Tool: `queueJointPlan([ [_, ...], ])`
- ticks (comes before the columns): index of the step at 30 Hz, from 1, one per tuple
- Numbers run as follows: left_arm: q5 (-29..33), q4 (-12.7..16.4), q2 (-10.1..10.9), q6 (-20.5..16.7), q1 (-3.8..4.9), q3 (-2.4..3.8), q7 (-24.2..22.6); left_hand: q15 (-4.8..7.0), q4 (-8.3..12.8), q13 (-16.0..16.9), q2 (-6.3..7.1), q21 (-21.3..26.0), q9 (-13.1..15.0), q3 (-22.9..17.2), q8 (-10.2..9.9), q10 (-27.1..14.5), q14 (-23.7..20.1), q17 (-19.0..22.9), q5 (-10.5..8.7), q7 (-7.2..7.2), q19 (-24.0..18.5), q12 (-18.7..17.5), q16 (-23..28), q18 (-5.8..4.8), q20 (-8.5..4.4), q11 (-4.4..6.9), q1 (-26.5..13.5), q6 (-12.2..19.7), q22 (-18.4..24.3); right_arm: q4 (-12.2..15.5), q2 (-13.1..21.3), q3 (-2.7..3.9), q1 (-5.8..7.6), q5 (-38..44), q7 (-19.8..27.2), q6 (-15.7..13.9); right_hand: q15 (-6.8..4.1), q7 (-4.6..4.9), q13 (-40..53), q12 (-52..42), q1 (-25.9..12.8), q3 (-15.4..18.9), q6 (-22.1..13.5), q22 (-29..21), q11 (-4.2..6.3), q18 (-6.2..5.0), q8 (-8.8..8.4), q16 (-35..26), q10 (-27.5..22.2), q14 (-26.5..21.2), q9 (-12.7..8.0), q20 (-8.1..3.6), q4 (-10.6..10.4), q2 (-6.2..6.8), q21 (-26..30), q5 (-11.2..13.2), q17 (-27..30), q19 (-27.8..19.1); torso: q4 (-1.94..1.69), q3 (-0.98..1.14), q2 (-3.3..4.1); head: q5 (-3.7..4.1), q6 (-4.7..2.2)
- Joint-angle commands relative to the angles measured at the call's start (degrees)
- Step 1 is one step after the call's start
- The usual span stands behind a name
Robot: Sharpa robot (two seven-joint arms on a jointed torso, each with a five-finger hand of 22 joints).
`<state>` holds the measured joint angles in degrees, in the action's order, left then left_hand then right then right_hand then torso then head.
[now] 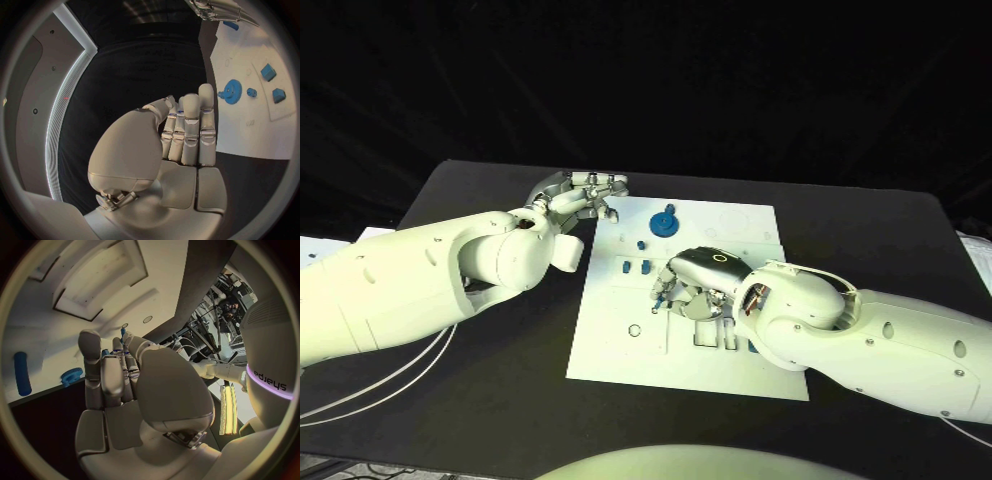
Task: Assemble the parts on the task board
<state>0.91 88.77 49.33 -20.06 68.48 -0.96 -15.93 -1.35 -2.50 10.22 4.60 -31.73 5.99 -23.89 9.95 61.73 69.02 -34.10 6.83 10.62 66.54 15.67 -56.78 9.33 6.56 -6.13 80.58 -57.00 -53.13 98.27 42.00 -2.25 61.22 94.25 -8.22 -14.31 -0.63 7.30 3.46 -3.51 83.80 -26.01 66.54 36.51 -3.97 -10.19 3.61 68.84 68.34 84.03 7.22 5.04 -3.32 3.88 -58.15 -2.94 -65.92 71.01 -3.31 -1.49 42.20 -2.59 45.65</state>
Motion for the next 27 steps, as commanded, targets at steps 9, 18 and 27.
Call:
queueJointPlan([
  [9,-0.24,-0.01,-0.18,0.58,-0.05,0.03,-0.24,0.00,0.15,0.09,-0.34,0.34,-0.02,0.12,0.38,-0.57,-0.60,0.16,0.33,-0.08,-0.01,0.43,0.17,1.10,0.49,-0.02,0.35,0.39,0.12,0.12,-0.38,-0.06,-0.16,1.49,0.04,1.70,-0.12,0.49,0.10,-0.23,-0.33,0.15,-0.06,0.00,-0.31,1.14,0.26,0.16,0.15,2.22,0.09,0.01,0.32,0.07,-0.20,-0.21,-0.04,0.23,0.01,-0.01,-0.01,-0.05,0.38],
  [18,-0.24,-0.01,-0.21,0.68,-0.05,0.03,-0.18,0.00,0.15,0.09,-0.34,0.34,-0.02,0.12,0.38,-0.57,-0.60,0.16,0.33,-0.08,-0.01,0.43,0.17,1.10,0.49,-0.02,0.35,0.39,0.12,-0.63,-0.98,-0.19,-0.32,1.94,-0.89,2.00,-0.11,0.48,0.10,-0.23,-0.37,0.13,-0.09,0.06,-0.31,1.15,0.25,0.24,0.13,2.23,0.10,0.02,0.34,0.05,-0.25,-0.25,-0.12,0.23,-0.01,0.02,-0.01,-0.07,0.56],
  [27,-0.24,0.00,-0.21,0.78,-0.05,0.03,-0.06,0.00,0.15,0.09,-0.34,0.34,-0.02,0.12,0.38,-0.57,-0.60,0.16,0.33,-0.08,-0.01,0.43,0.17,1.10,0.49,-0.02,0.35,0.39,0.12,-0.86,-1.54,-0.35,-0.50,2.62,-1.90,4.22,-0.11,0.48,0.10,-0.23,-0.39,0.12,-0.10,-0.03,-0.31,1.13,0.25,0.27,0.12,2.23,0.10,0.02,0.36,0.05,-0.20,-0.27,-0.15,0.19,0.00,-0.01,0.01,-0.10,0.74],
])
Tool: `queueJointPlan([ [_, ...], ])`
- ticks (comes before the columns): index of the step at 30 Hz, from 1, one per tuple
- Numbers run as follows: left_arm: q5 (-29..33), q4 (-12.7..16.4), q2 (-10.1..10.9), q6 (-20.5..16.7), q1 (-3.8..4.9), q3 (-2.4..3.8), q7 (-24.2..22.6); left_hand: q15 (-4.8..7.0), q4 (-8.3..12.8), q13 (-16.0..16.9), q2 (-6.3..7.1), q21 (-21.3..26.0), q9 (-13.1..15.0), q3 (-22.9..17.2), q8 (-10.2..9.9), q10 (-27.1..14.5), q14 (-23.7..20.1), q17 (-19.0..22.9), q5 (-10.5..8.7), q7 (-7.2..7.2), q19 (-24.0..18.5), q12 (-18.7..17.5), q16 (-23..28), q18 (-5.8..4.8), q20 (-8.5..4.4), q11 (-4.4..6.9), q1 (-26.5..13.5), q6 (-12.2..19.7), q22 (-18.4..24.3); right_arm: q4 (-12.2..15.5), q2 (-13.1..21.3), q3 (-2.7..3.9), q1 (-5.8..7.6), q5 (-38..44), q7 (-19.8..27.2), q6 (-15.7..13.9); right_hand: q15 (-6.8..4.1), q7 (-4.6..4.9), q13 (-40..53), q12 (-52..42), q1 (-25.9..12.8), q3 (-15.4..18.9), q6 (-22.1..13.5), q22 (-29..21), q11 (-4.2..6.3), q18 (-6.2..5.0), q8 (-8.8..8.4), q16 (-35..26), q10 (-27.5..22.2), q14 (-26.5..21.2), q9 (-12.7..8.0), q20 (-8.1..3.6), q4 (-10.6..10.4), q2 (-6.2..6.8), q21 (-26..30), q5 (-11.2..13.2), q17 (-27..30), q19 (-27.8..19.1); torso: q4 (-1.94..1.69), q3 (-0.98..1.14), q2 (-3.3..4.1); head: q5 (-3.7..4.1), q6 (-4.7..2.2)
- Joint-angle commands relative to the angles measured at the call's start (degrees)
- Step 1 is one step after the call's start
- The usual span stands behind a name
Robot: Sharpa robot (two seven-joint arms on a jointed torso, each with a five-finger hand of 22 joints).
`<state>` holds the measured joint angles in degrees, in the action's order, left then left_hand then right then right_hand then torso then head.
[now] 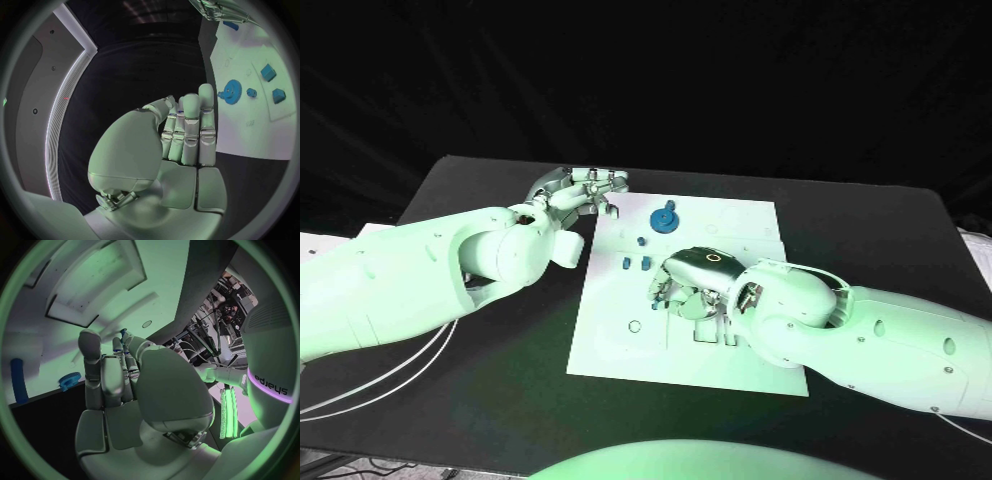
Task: Assemble the parts on the task board
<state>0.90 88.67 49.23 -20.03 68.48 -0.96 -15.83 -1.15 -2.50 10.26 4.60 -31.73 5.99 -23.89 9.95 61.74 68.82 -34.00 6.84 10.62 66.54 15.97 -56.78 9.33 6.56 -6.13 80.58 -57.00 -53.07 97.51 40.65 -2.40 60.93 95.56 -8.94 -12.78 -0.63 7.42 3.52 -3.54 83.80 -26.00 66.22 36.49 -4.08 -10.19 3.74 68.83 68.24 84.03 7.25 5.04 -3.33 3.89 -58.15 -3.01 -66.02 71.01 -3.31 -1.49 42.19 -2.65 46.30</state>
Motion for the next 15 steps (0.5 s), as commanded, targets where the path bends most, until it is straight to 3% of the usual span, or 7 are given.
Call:
queueJointPlan([
  [1,-0.23,0.10,-0.11,0.75,-0.05,0.04,-0.15,-0.20,0.16,0.06,-0.34,0.34,-0.02,0.12,0.38,-0.57,-0.39,0.06,0.33,-0.08,-0.01,0.12,0.17,1.10,0.49,-0.02,0.35,0.39,0.06,-0.09,-0.25,-0.22,-0.22,1.44,-1.34,3.03,-0.10,0.35,0.05,-0.20,-0.45,0.13,0.22,-0.07,-0.21,1.12,0.13,0.27,0.22,2.23,0.08,0.03,0.37,0.05,-0.17,-0.19,-0.03,0.16,0.00,0.00,0.03,-0.04,0.11],
  [8,-0.23,0.11,-0.09,0.78,-0.05,0.04,-0.07,-0.20,0.16,0.06,-0.34,0.34,-0.02,0.12,0.38,-0.57,-0.39,0.06,0.33,-0.08,-0.01,0.12,0.17,1.10,0.49,-0.02,0.35,0.39,0.06,-0.10,-0.41,-0.33,-0.27,2.35,-2.60,3.56,0.08,0.47,0.01,-0.04,-1.21,0.41,-0.27,-0.62,-0.38,1.02,-0.05,0.18,-0.32,2.14,0.04,0.11,0.37,0.43,0.14,-0.11,0.13,-0.22,0.02,-0.02,0.00,0.00,0.12],
  [15,-0.23,0.14,-0.04,0.78,-0.05,0.04,-0.01,-0.20,0.19,0.08,-0.30,0.37,-0.02,0.18,0.45,-0.69,-0.45,0.16,0.32,-0.06,0.00,0.23,0.20,1.10,0.50,-0.03,0.35,0.48,0.08,-0.23,-0.31,-0.39,-0.27,2.72,-4.07,1.79,1.88,2.56,0.01,-0.08,-3.51,1.97,-8.51,-4.50,-2.54,0.41,-0.30,-0.67,-9.49,1.39,-2.05,1.35,0.30,2.84,2.71,-0.40,1.28,-2.72,0.02,0.00,-0.04,0.12,0.18],
])
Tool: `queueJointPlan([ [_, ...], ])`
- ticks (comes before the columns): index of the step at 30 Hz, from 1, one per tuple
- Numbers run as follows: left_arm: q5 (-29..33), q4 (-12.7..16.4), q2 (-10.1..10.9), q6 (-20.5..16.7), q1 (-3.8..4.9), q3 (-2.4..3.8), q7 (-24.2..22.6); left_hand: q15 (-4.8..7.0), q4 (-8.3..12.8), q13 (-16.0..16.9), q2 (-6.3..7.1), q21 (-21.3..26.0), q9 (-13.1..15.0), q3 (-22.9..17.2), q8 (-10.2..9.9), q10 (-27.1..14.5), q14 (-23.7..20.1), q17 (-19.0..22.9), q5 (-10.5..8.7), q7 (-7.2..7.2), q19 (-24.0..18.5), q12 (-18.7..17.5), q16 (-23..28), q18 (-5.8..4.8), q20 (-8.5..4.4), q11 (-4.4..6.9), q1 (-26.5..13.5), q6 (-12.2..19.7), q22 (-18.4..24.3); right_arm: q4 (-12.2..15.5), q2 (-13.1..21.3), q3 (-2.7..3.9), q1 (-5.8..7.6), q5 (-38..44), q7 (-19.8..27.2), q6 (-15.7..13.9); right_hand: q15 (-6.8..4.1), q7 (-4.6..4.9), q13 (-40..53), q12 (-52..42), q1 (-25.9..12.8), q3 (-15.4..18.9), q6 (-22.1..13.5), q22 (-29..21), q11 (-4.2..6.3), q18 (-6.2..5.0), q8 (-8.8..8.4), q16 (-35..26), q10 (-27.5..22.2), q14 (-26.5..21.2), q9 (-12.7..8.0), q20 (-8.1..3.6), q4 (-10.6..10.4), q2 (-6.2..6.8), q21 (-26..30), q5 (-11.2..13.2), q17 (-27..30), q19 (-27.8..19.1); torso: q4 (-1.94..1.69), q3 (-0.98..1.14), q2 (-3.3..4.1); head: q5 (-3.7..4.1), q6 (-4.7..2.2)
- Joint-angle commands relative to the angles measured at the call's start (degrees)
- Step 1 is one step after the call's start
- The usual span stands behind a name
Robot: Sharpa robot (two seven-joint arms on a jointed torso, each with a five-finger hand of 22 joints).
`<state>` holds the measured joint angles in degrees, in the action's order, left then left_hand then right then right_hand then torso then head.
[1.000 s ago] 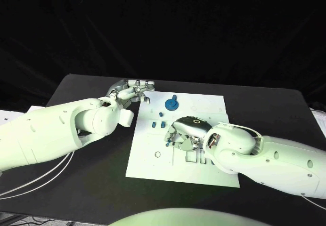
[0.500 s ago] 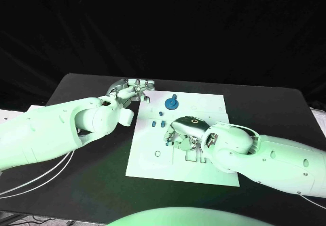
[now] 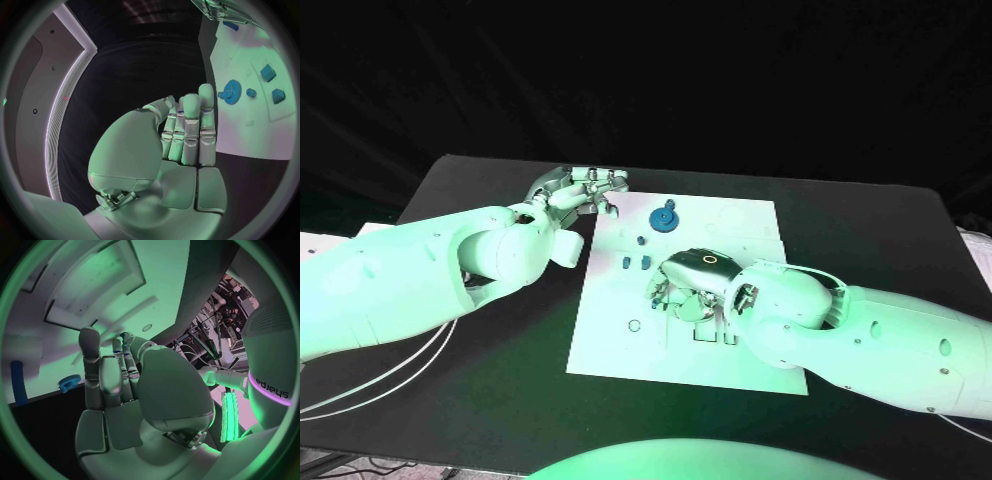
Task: Assemble the parts on the task board
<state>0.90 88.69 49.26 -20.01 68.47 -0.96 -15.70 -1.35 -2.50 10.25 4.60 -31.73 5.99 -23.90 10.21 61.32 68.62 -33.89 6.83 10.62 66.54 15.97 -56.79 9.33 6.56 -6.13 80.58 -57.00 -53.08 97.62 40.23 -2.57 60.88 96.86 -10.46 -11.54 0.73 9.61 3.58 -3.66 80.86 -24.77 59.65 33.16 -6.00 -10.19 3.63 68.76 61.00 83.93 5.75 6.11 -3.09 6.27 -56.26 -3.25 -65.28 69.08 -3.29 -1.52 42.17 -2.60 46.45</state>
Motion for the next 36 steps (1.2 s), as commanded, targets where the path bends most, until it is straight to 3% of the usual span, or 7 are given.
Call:
queueJointPlan([
  [1,-0.23,0.13,-0.06,0.77,-0.04,0.04,-0.13,-0.01,0.19,0.09,-0.30,0.37,-0.02,0.18,0.19,-0.27,-0.25,0.05,0.32,-0.06,0.00,0.23,0.20,1.11,0.50,-0.03,0.35,0.48,0.08,-0.31,0.15,-0.22,-0.22,1.46,-2.63,0.20,0.61,0.50,-0.02,-0.03,-0.69,1.11,-2.54,-1.69,-0.75,0.32,-0.15,-0.83,-3.09,1.31,-0.74,0.43,0.13,0.61,1.18,-0.16,0.82,-1.14,-0.01,0.02,-0.02,0.07,0.02],
  [11,-0.23,0.08,-0.05,0.80,-0.04,0.04,0.05,-0.02,0.21,0.09,-0.30,0.39,-0.03,0.21,0.22,-0.37,-0.30,0.14,0.32,-0.04,0.00,0.28,0.24,1.11,0.50,-0.05,0.35,0.56,0.10,0.84,1.11,-0.24,-0.28,1.19,-1.75,-4.28,0.80,0.48,0.21,-1.16,-1.06,3.54,-3.98,-2.76,-0.89,0.07,0.13,-1.21,-5.36,0.75,-1.34,0.77,0.45,0.88,1.98,-1.08,1.47,-2.00,0.01,0.08,0.02,0.31,-0.22],
  [14,-0.23,0.01,-0.04,0.83,-0.04,0.04,0.14,-0.02,0.21,0.09,-0.30,0.39,-0.03,0.21,0.22,-0.37,-0.30,0.14,0.32,-0.04,0.00,0.28,0.24,1.11,0.50,-0.05,0.35,0.56,0.10,2.08,2.70,-0.18,-0.29,0.29,-1.40,-7.09,0.73,0.38,0.32,-2.23,-0.80,4.14,-3.01,-2.44,-0.80,0.08,0.41,-0.86,-4.89,0.87,-1.26,0.66,0.66,0.56,1.70,-2.72,1.25,-1.79,0.04,0.08,-0.05,0.41,-0.36],
  [18,-0.23,-0.04,0.00,0.86,-0.04,0.03,0.24,-0.02,0.21,0.09,-0.30,0.39,-0.03,0.21,0.22,-0.37,-0.30,0.14,0.32,-0.04,0.00,0.28,0.24,1.11,0.50,-0.05,0.35,0.56,0.10,4.14,5.62,0.16,0.21,-1.30,-1.56,-8.73,0.57,0.18,0.37,-3.49,-0.70,4.55,-1.89,-1.70,-0.56,0.20,0.63,-0.31,-3.73,1.20,-1.17,0.51,0.73,0.31,1.13,-3.50,0.84,-1.29,0.05,0.01,-0.07,0.75,-0.67],
  [23,-0.23,-0.06,0.04,0.96,-0.04,0.03,0.33,-0.02,0.21,0.09,-0.30,0.39,-0.03,0.21,0.22,-0.37,-0.30,0.14,0.32,-0.04,0.00,0.28,0.24,1.11,0.50,-0.05,0.35,0.56,0.10,6.81,10.27,0.55,2.49,-4.27,-2.39,-7.93,0.25,-0.39,0.30,-4.73,-0.84,4.85,-1.16,-0.72,-0.09,0.37,0.56,0.17,-2.22,1.49,-1.19,0.36,0.61,0.20,0.40,-3.56,0.46,-0.69,0.13,0.00,-0.08,1.41,-1.26],
  [28,-0.23,-0.08,0.04,1.12,-0.04,0.03,0.43,-0.02,0.21,0.09,-0.30,0.39,-0.03,0.21,0.22,-0.37,-0.30,0.14,0.32,-0.04,0.00,0.28,0.24,1.11,0.50,-0.05,0.35,0.56,0.10,7.63,13.83,0.69,4.68,-4.71,-3.84,-5.32,-0.03,-1.11,0.07,-4.74,-1.50,5.85,-1.31,-0.70,0.35,0.37,0.23,0.18,-2.49,1.58,-1.34,0.22,0.35,0.98,0.36,-3.48,0.55,-0.61,0.09,0.03,-0.05,2.23,-1.92],
  [36,-0.23,-0.12,-0.01,1.26,-0.05,0.03,0.42,-0.02,0.24,0.10,-0.32,0.41,-0.03,0.21,0.26,-0.47,-0.37,0.27,0.34,-0.03,0.00,0.33,0.30,1.11,0.51,-0.06,0.39,0.64,0.11,6.22,15.87,0.73,5.59,-3.48,-4.39,-3.12,-0.17,-1.47,0.00,-4.21,-1.61,7.41,-1.72,-1.33,0.52,0.30,0.02,-0.29,-4.02,1.47,-1.54,0.02,0.19,1.49,0.88,-3.46,1.15,-0.94,0.06,0.15,0.04,2.65,-2.44],
])
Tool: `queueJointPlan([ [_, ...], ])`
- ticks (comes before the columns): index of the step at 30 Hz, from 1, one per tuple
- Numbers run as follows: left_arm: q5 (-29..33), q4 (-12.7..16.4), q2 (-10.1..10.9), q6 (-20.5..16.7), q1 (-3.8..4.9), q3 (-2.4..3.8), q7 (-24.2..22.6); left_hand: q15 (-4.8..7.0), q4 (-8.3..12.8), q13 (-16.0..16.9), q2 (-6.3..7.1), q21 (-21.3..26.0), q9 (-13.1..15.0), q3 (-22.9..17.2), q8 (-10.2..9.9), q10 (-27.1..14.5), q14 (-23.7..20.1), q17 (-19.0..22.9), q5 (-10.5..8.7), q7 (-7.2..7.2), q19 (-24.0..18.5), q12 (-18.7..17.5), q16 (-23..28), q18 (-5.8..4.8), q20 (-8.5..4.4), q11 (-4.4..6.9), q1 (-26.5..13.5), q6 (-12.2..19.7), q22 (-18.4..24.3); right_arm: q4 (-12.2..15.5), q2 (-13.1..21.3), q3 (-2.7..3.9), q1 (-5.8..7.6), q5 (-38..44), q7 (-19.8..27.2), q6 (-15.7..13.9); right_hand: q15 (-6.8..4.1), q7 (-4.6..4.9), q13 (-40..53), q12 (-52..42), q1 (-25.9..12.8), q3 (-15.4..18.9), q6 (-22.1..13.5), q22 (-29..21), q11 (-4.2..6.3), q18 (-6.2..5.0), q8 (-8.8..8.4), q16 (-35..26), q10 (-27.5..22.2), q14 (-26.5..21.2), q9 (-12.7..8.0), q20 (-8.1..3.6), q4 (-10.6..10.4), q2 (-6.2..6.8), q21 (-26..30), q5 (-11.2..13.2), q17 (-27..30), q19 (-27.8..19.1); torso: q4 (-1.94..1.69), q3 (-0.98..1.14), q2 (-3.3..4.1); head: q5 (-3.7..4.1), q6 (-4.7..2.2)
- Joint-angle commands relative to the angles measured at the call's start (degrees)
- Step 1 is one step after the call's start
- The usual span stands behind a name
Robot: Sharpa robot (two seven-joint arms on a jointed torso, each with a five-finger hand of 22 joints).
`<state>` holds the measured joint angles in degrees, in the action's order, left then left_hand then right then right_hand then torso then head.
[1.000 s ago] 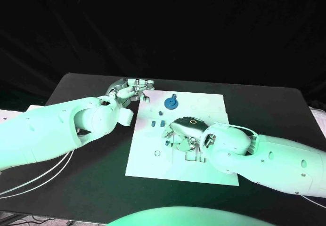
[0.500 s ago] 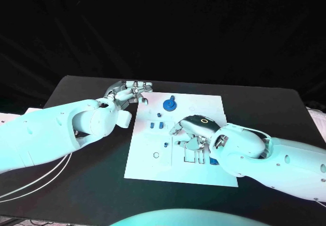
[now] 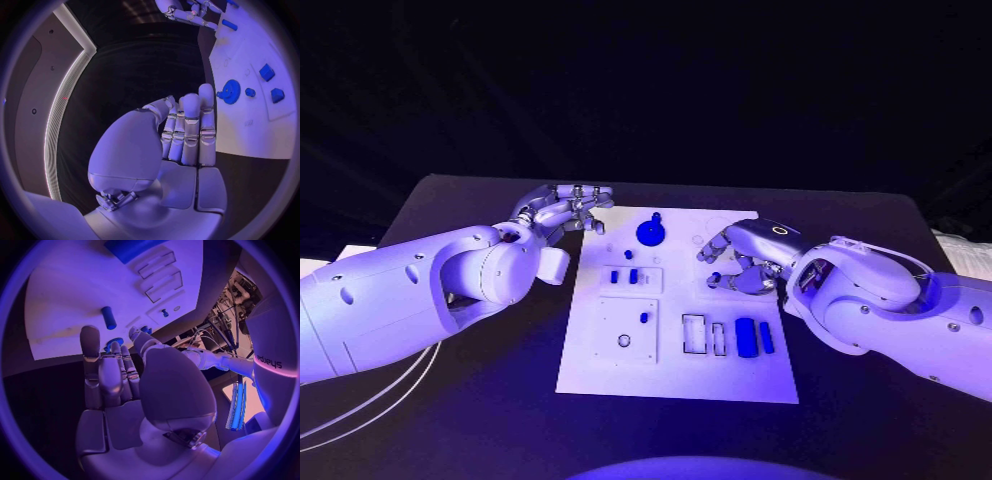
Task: Assemble the parts on the task board
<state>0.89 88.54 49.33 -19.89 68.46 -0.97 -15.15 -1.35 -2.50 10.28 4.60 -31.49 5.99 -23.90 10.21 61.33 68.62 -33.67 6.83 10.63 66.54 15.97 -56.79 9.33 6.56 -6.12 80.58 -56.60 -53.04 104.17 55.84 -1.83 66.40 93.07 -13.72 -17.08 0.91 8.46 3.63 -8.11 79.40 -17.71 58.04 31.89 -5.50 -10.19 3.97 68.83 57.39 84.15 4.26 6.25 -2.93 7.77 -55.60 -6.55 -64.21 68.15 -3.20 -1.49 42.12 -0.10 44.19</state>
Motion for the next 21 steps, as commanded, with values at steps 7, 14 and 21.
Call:
queueJointPlan([
  [7,-0.22,-0.03,-0.11,1.28,-0.05,0.02,-0.14,-0.02,0.29,0.08,-0.33,0.19,-0.03,0.20,0.30,-0.50,-0.41,0.10,0.34,-0.05,0.00,0.39,0.32,1.11,0.51,-0.06,0.45,0.25,0.08,-1.39,0.35,-0.02,0.16,0.92,-0.97,3.69,-0.34,-0.42,-0.02,0.25,0.23,0.60,0.15,-0.27,0.02,0.27,-0.18,-0.48,-0.68,1.24,-0.02,-0.18,0.17,-0.14,0.40,-0.34,0.22,-0.10,-0.14,0.04,0.09,0.32,-0.31],
  [14,-0.22,-0.10,-0.14,1.40,-0.10,0.00,-0.12,-0.02,0.29,0.08,-0.33,0.19,-0.03,0.20,0.30,-0.50,-0.41,0.10,0.34,-0.05,0.00,0.39,0.32,1.11,0.51,-0.06,0.45,0.25,0.08,-1.98,-0.28,-0.05,0.04,1.04,-0.70,4.90,-0.31,-0.56,0.10,-0.33,0.80,0.94,1.07,-0.19,-0.03,0.30,0.08,-0.40,0.02,1.32,0.10,-0.23,0.23,-0.77,0.37,-0.61,0.20,0.04,-0.18,0.00,0.11,0.28,-0.23],
  [21,-0.22,-0.12,-0.18,1.48,-0.12,0.00,-0.04,-0.02,0.29,0.08,-0.33,0.19,-0.03,0.20,0.30,-0.50,-0.41,0.10,0.34,-0.05,0.00,0.39,0.32,1.11,0.51,-0.06,0.45,0.25,0.08,-2.58,-0.98,-0.10,-0.07,1.44,-0.54,6.51,-0.65,-0.57,0.11,-1.73,1.40,0.80,3.29,0.91,0.31,0.47,0.68,-0.25,2.91,1.40,0.41,-0.31,0.08,-1.84,-0.40,-0.83,0.11,0.80,-0.14,-0.01,0.12,0.25,-0.18],
])
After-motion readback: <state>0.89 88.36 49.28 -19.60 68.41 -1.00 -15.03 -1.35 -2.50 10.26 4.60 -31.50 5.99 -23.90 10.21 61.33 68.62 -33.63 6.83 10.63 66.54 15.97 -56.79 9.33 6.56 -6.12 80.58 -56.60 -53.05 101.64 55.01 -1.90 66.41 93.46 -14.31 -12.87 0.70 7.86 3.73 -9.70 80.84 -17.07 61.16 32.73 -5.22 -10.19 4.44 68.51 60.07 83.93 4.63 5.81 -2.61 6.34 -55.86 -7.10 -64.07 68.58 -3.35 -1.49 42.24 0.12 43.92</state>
